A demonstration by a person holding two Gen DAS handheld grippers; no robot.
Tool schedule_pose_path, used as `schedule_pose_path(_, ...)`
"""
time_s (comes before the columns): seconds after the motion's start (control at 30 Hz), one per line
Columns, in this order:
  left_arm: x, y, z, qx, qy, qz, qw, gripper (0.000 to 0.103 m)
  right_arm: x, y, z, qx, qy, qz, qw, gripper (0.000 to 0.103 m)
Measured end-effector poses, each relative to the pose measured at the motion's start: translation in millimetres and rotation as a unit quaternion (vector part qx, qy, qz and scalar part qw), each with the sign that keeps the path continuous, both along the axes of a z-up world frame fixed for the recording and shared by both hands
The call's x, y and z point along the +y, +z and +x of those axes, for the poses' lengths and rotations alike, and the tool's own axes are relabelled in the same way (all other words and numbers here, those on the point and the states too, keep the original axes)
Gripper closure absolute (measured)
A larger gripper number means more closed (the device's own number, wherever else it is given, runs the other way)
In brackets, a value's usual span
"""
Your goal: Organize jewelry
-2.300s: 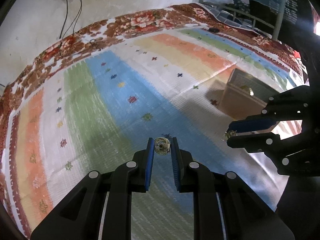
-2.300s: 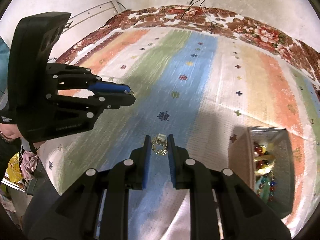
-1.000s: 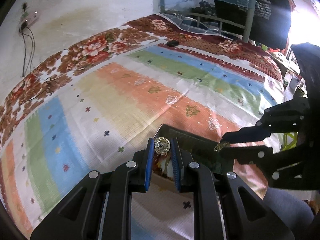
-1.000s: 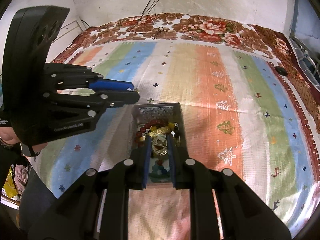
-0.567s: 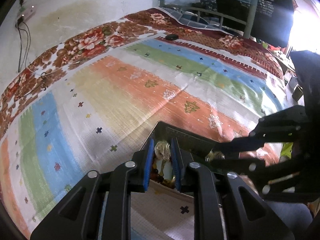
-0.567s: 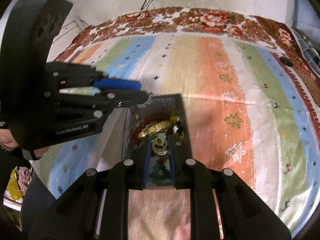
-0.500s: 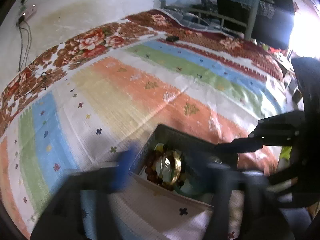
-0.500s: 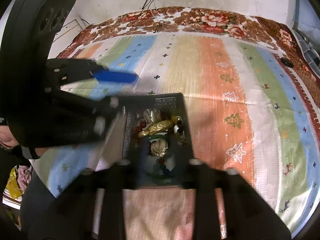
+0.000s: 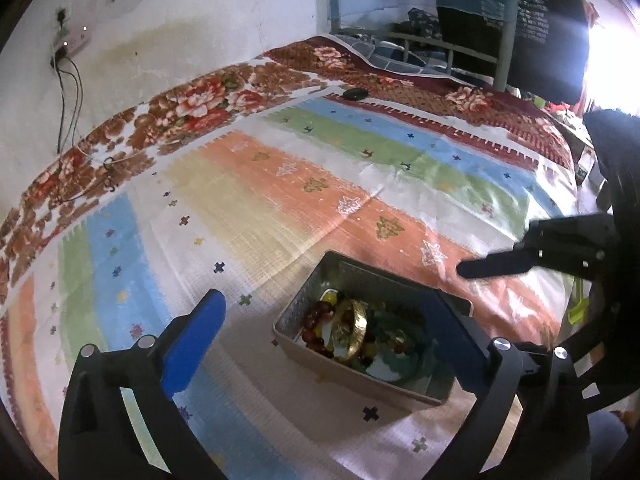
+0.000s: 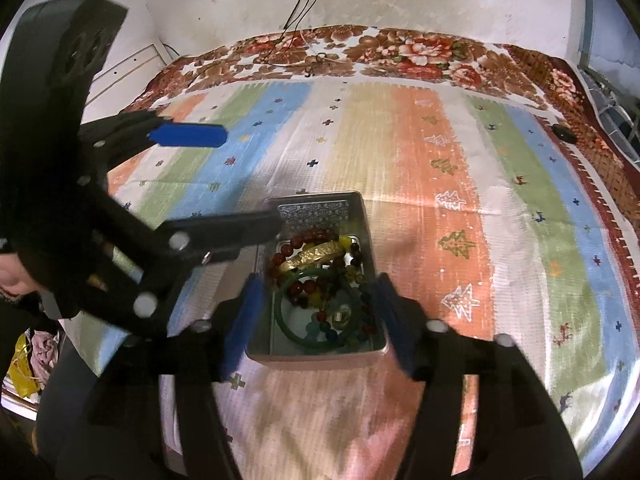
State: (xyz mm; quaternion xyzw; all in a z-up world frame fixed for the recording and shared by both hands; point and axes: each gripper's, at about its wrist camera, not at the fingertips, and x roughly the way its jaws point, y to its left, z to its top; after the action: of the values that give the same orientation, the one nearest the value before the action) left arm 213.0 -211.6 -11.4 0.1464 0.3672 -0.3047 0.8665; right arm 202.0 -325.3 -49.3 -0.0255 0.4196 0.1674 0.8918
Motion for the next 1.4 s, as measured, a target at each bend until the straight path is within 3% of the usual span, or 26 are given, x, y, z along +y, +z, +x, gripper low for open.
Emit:
schedule_pose_path(0.13,2.4,2.6,-10.4,0.004,0.007,0.007,0.9999,0.005,-7.4,5.4,-13.7,-0.011,-0.01,0.004,1.0,0.019)
schedule_pose_path(0.33,8.1,7.5,-23.3,0.004,0.011,-0.007,0.9999,0.005,-12.5,5.9,-26.2,-0.012,-0.011,-0.011,1.0,0.013)
schedule_pose_path(0.73,23.7,18.7,-44.6,0.01,0.027,-0.017,0.9994,0.005,-28.4,19.4,-47.8,-0.034,-0.025,-0.016,0.999,0.005)
schedule_pose_path(1.4,26.0,13.9,-68.0,-0.002,0.048,-0.009,0.9988,0.005,-29.7,27.8,-64.2,-0.04,-0.02,-0.018,0.999,0.005)
